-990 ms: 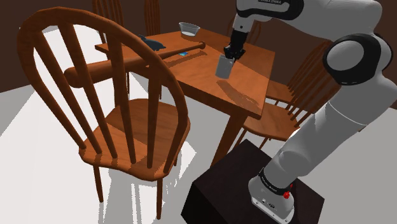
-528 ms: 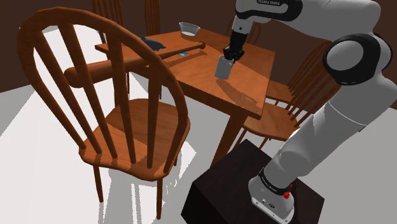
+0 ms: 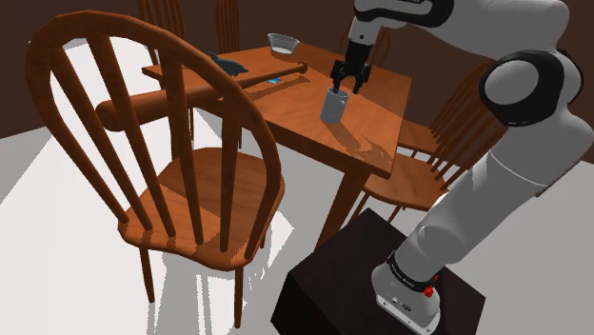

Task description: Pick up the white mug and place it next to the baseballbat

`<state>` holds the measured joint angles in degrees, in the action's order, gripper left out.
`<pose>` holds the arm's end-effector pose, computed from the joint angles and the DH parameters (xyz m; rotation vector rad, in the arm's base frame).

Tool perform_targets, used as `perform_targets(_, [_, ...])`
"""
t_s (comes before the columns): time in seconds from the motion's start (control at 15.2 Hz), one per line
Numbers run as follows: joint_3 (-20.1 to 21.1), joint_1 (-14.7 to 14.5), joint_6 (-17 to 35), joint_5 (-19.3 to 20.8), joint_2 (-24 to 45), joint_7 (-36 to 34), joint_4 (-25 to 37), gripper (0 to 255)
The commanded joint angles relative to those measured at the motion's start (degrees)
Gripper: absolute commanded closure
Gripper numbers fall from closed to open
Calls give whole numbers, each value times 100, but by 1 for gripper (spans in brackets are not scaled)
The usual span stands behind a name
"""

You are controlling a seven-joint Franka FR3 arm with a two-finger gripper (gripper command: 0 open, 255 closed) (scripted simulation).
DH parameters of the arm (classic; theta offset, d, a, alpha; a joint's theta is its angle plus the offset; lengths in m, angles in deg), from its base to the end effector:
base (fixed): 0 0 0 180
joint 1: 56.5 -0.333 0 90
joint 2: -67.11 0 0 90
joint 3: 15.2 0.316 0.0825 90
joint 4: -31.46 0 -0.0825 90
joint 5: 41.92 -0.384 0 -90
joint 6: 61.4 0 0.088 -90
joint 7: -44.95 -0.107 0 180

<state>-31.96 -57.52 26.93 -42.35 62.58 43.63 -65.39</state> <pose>0.5045 -0.1473 0.6067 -3.0667 0.4574 0.1064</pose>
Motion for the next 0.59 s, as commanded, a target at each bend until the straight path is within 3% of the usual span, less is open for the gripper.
perform_targets(0.0, [-8,2,-374,-28,98,9,463,0])
perform_targets(0.07, [-17,8,-541,-46,165,23,694,0])
perform_targets(0.53, [-17,8,-541,-46,165,23,694,0])
